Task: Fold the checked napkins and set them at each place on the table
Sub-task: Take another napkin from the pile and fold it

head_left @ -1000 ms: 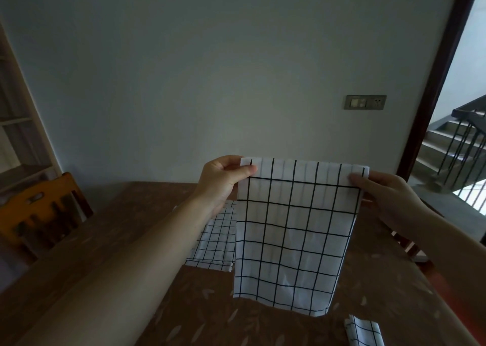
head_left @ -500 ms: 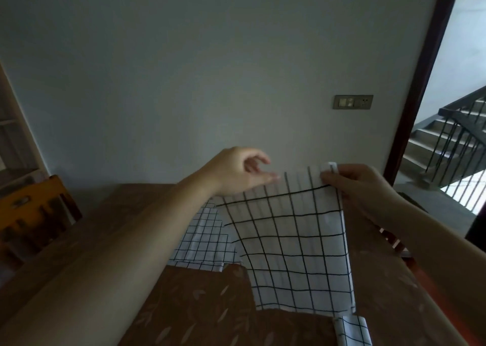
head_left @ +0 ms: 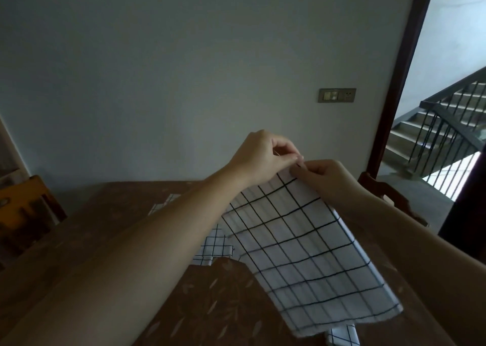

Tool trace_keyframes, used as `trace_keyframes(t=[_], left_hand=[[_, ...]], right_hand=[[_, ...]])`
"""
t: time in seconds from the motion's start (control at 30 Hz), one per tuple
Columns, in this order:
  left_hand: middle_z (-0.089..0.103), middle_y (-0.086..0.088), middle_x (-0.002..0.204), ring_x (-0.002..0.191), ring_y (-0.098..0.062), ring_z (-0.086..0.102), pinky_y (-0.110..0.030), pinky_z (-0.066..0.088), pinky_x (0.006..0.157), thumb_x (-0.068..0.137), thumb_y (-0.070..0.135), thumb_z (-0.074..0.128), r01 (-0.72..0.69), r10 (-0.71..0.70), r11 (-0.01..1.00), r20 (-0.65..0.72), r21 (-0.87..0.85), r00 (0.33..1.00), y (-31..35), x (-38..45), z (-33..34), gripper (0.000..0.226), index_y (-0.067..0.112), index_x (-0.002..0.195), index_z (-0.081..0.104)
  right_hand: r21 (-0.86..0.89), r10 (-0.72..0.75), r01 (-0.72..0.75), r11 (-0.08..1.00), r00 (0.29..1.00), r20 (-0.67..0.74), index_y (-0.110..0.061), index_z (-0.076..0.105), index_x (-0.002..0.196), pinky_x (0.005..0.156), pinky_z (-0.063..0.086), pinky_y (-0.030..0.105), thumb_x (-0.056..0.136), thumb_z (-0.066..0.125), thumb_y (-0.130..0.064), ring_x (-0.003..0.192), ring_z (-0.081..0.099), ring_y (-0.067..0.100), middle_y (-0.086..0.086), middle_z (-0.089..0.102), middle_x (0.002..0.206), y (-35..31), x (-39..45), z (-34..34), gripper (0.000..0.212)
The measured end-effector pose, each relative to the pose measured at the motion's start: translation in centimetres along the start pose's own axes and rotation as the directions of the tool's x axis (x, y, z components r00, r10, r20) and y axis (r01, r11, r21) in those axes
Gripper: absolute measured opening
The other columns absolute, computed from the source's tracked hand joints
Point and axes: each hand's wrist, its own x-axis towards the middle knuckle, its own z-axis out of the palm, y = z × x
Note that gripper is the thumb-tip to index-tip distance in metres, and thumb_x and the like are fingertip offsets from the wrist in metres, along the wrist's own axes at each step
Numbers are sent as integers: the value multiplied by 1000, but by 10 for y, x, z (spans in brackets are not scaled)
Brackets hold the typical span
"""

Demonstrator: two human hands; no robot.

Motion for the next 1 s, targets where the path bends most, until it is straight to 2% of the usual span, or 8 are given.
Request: trace_keyframes(t=[0.13,0.23,0.4,0.57,0.73,0.83,0.9,1.0], left_hand=[[72,7,76,71,-6,67,-23,55,72,87,23,71,19,-22,998,-51,-59,998,-5,2,-5,8,18,83,75],[68,14,71,64,3,62,-14,51,66,87,20,71,26,-34,998,-126,-65,991,-10,6,-21,9,22,78,72],[71,12,79,74,1,66,-14,52,73,87,21,71,32,-32,999,-44,-2,999,-15,9,-41,6,24,82,73],[75,2,87,85,-12,70,-25,54,84,86,22,72,29,-25,999,98,-37,995,-9,9,-26,2,22,86,74],[75,11,87,87,-3,70,-17,53,76,77,66,62,236,-278,905,-72,-353,958,-50,-11,-53,44,28,98,70],[70,-1,107,94,-20,66,-30,53,74,77,78,46,502,-608,568,79,-652,790,-93,-36,-43,76,15,116,65],[60,-15,129,112,-30,59,-40,51,86,73,83,39,589,-599,305,331,-748,730,-114,-57,-21,102,4,137,49],[51,-24,135,134,-39,42,-51,37,109,78,79,27,636,-480,176,499,-751,722,-118,-85,16,104,-4,140,43]], right_hand=[[-170,-36,44,984,998,51,-7,50,61,43,26,21,95,57,-31,43,33,9,-4,37,50,14,-18,-11,42],[-322,67,17,947,967,248,-13,53,63,49,35,22,98,49,-33,46,40,5,-3,43,56,46,-41,-21,41],[-821,526,83,565,731,436,-20,58,103,59,39,11,99,43,-46,71,55,3,-9,55,82,79,-72,-31,30],[-412,94,33,911,954,284,-19,67,79,59,48,24,92,59,-41,56,56,6,-4,62,65,35,-34,1,27],[-214,139,-88,973,962,235,-9,72,85,75,54,45,89,66,-30,76,68,34,22,71,86,16,-13,-23,23],[255,230,-261,931,963,142,-1,69,84,68,58,37,89,62,-13,69,70,28,18,70,79,14,-7,-38,15],[420,329,-352,836,935,128,-2,68,85,61,60,36,88,62,-13,64,71,23,13,70,76,19,-4,-41,13],[476,443,-459,750,883,154,-2,70,89,61,59,36,89,61,-16,70,73,25,13,73,79,32,0,-39,17]])
